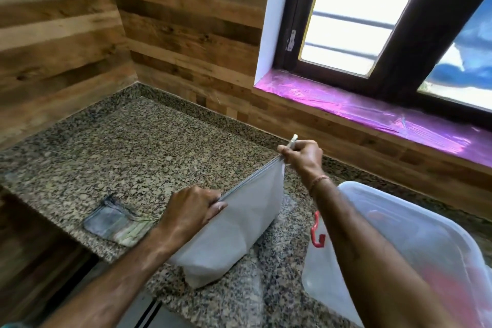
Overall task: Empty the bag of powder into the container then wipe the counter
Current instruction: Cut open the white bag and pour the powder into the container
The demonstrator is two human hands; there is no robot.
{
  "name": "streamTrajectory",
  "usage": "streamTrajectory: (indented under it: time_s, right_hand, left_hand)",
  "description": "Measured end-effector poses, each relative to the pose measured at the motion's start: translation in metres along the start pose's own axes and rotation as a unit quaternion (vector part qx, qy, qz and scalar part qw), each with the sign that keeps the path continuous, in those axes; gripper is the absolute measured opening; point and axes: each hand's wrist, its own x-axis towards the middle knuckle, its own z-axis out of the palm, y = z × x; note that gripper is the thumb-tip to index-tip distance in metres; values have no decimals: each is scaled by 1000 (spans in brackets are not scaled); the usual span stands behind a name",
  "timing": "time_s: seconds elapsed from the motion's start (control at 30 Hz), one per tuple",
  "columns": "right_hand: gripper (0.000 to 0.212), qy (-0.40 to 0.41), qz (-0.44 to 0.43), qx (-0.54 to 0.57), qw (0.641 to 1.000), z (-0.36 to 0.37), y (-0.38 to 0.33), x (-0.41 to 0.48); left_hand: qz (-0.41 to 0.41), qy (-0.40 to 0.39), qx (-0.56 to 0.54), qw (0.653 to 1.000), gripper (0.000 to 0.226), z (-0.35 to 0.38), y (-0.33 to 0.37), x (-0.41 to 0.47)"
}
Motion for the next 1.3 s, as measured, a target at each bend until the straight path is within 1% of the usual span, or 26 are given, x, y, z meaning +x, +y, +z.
streamTrajectory:
  time_s: [0.07, 0.2, 0.23, 0.3, 0.33, 0.4, 0.43, 0.47, 0.5, 0.53, 0.6, 0.63, 0.67, 0.77, 0.8, 0.87, 0.93, 1.0, 1.03, 1.1, 1.2, 1.27, 1.3]
  right_hand:
    - [37, 23, 31, 11, 999, -4, 4, 23]
    - [39, 24, 78, 19, 996, 5, 16, 45]
    - [41, 25, 89, 31, 995, 7, 15, 42]
    - [43, -1, 111, 67, 992, 13, 10, 31]
    - [50, -27, 124, 76, 989, 16, 6, 24]
    - [90, -83, 149, 60, 984, 25, 1, 10]
    - [98, -96, 147, 34, 984, 29, -1, 3]
    - [98, -96, 140, 7, 985, 34, -2, -2]
    - [91, -92, 142, -5, 986, 37, -3, -6]
    - [80, -90, 149, -5, 985, 40, -3, -8]
    - [39, -73, 154, 10, 985, 40, -5, -9]
    - [24, -60, 158, 13, 986, 39, -5, -7]
    - [17, -40, 161, 12, 986, 36, -5, -6]
    - [7, -3, 154, -15, 988, 29, -4, 0]
    - [9, 2, 153, -9, 988, 28, -3, 3]
    - [20, -10, 170, 50, 984, 26, -1, 7]
    - [23, -46, 216, 143, 965, 23, 5, 5]
    - [20, -62, 273, 261, 924, 20, 20, -1]
    - [18, -67, 289, 315, 902, 20, 29, -5]
    - [16, -65, 307, 376, 872, 22, 37, -14]
    - [20, -42, 345, 445, 826, 24, 27, -21]
    - [20, -30, 360, 479, 800, 21, 21, -21]
    - [21, -23, 362, 483, 797, 21, 21, -21]
  left_hand:
    - [-2, 9, 6, 1000, 30, 0, 2, -2]
    - [0, 9, 44, 999, 24, -4, 7, -1]
    - [0, -2, 47, 999, 23, -4, 6, -2]
    - [-11, -38, 57, 998, 32, -4, 1, -9]
    - [-14, -56, 69, 996, 37, -4, -1, -14]
    - [-17, -76, 95, 992, 45, -2, -4, -21]
    - [-19, -77, 103, 991, 49, -1, -4, -23]
    - [-19, -74, 110, 991, 51, 0, -3, -25]
    - [-18, -67, 115, 991, 53, 0, -2, -26]
    - [-18, -61, 117, 991, 54, 1, -1, -28]
    - [-23, -52, 115, 992, 55, 0, -4, -34]
    - [-26, -53, 113, 992, 54, -1, -6, -38]
    - [-29, -54, 110, 992, 53, -2, -9, -42]
    - [-28, -54, 69, 996, 54, 0, -16, -53]
    - [-24, -49, 52, 997, 52, 4, -18, -55]
    - [-10, -30, 33, 999, 49, 9, -21, -61]
    - [23, -8, 40, 999, 61, 13, -26, -69]
    - [54, 39, 61, 996, 75, 22, -32, -79]
    - [67, 54, 67, 994, 77, 25, -33, -84]
    - [73, 75, 54, 993, 69, 29, -35, -89]
    - [35, 77, -38, 996, 46, 31, -39, -92]
    - [13, 78, -118, 990, 43, 34, -45, -93]
    - [3, 83, -149, 985, 45, 36, -47, -95]
